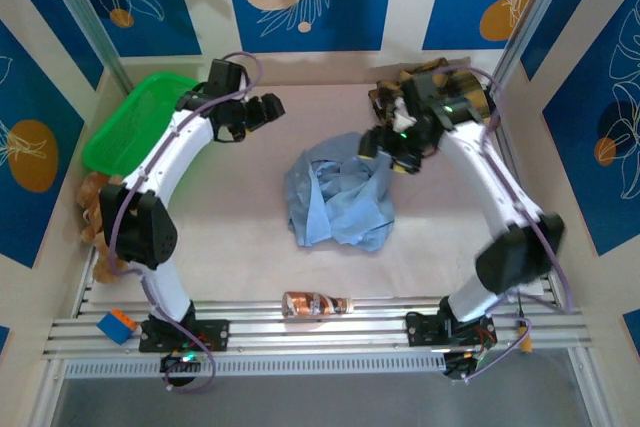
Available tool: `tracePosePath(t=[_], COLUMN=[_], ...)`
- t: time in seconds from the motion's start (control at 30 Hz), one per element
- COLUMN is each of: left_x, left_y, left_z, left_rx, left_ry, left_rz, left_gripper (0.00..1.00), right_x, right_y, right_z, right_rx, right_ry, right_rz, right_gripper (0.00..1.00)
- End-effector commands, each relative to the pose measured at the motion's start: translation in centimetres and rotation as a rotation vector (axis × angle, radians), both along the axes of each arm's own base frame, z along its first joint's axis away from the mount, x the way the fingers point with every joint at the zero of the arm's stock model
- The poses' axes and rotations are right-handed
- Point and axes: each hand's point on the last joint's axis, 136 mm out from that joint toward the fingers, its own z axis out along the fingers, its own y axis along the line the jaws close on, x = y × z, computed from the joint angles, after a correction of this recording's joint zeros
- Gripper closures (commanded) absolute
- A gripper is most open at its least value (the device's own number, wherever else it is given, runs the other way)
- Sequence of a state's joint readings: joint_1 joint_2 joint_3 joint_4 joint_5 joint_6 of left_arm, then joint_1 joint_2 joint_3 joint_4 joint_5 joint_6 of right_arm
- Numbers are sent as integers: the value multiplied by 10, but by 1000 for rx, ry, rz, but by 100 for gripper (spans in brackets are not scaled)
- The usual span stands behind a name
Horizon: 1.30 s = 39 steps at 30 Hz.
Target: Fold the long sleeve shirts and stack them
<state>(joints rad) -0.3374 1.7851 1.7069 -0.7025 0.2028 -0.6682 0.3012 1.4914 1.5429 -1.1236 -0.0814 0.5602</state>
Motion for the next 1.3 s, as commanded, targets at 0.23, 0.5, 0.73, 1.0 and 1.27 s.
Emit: tracePosePath(t=[0.23,0.5,0.73,1.0,1.27], left_x=[-130,-163,-170,-182,-185], left_y=[-66,-97,-77,-105,-102], left_z=[-60,-102,-116,-127,-133], left_rx=[166,245,345,257,265], left_ry=[203,305,332,339,346], left_rz=[-398,-467,-409,-433,-405], left_gripper=[23,32,36,39,80], right_x=[-122,-111,-105,-93,-86], right_y=[-7,2,4,8,3], right_z=[-116,-152,-174,-189,-208], right_rx=[128,157,147,135,98], right_ry=[270,271,284,288,319], right_rz=[-71,-74,-87,-99,-168], right_gripper=[34,39,42,45,59])
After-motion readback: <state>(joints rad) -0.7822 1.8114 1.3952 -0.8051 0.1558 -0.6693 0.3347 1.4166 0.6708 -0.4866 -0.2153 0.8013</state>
